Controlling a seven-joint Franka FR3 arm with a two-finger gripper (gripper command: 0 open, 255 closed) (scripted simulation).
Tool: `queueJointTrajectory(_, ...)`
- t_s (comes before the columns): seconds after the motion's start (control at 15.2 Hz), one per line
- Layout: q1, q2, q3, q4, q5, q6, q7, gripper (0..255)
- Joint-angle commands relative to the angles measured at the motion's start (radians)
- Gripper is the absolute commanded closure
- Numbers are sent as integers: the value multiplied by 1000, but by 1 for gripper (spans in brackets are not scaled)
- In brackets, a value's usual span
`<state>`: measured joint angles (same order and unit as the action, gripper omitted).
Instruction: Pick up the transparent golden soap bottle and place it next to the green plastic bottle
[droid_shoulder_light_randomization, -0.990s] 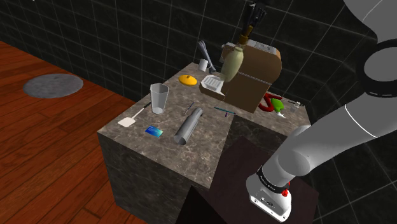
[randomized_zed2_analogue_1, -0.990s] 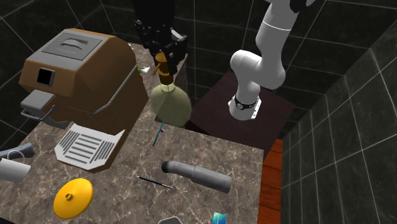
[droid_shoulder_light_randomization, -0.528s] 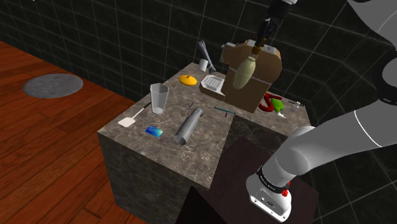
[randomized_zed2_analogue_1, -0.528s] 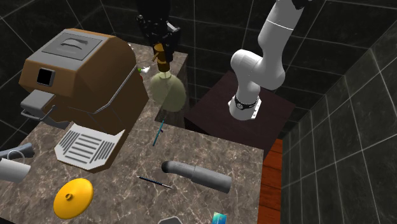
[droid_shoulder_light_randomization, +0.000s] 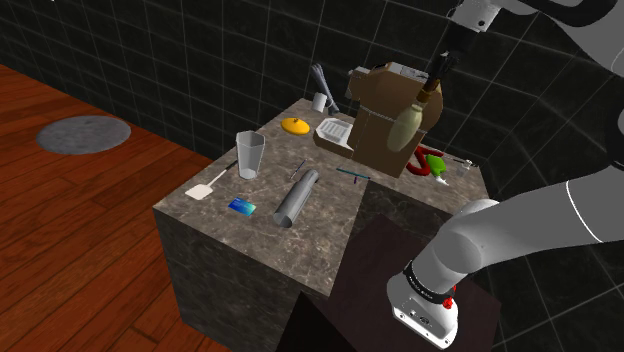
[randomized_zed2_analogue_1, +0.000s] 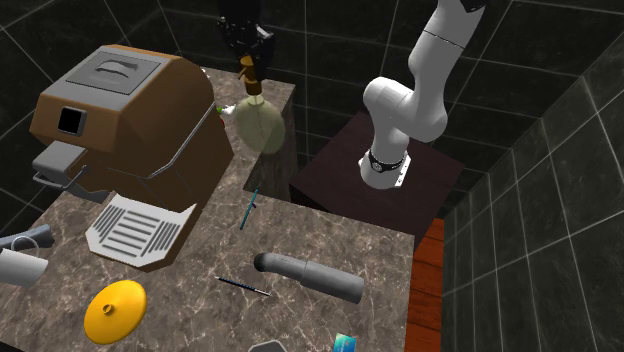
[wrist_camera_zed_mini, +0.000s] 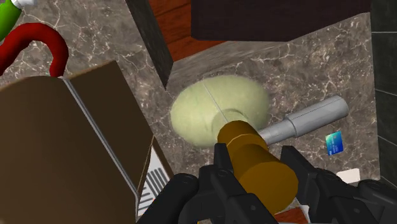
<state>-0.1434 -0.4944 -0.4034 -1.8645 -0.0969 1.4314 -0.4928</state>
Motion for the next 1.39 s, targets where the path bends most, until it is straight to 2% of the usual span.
queueJointTrajectory(0.0,-16,-21,-34,-31,-22,14,-46,255)
queueJointTrajectory(0.73,-73,-12,-260,-86,-111,105,-303,255)
queueJointTrajectory(1.06,-77,41,-389,-68,-127,154,-433,255)
queueJointTrajectory(1.32,-62,112,-514,-33,-113,197,-549,255)
